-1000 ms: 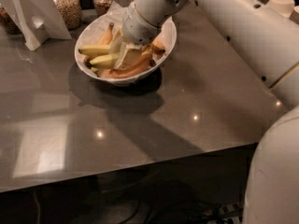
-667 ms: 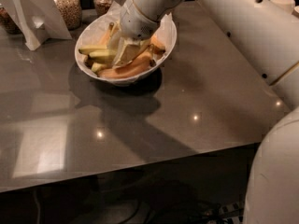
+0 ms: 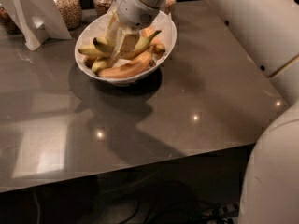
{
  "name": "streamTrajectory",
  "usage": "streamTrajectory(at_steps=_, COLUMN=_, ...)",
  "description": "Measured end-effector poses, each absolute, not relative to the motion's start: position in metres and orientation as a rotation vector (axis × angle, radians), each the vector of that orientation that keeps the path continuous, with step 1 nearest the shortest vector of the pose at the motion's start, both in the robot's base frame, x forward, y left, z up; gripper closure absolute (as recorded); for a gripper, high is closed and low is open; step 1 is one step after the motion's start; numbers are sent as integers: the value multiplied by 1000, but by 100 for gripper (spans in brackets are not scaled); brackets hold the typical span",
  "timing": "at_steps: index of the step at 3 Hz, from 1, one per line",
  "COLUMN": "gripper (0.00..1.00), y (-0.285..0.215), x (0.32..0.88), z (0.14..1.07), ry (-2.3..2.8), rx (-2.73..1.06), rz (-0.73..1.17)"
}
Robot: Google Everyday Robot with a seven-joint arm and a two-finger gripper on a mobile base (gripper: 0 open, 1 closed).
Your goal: Pick banana from white bowl
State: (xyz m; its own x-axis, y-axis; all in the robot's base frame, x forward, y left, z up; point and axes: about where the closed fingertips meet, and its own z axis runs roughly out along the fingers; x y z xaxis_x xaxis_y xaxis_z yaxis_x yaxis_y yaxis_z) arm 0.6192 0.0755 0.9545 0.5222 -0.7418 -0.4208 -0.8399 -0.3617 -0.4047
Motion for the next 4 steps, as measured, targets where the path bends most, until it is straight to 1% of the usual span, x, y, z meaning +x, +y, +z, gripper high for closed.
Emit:
streamTrajectory(at_steps=3, gripper=100, y=59, x=606, z=996, ry=1244, rx=-2248, rz=117)
streamTrajectory(at_steps=4, gripper=100, y=51, x=597, z=1013, ry=1206, rx=-2236, rz=117)
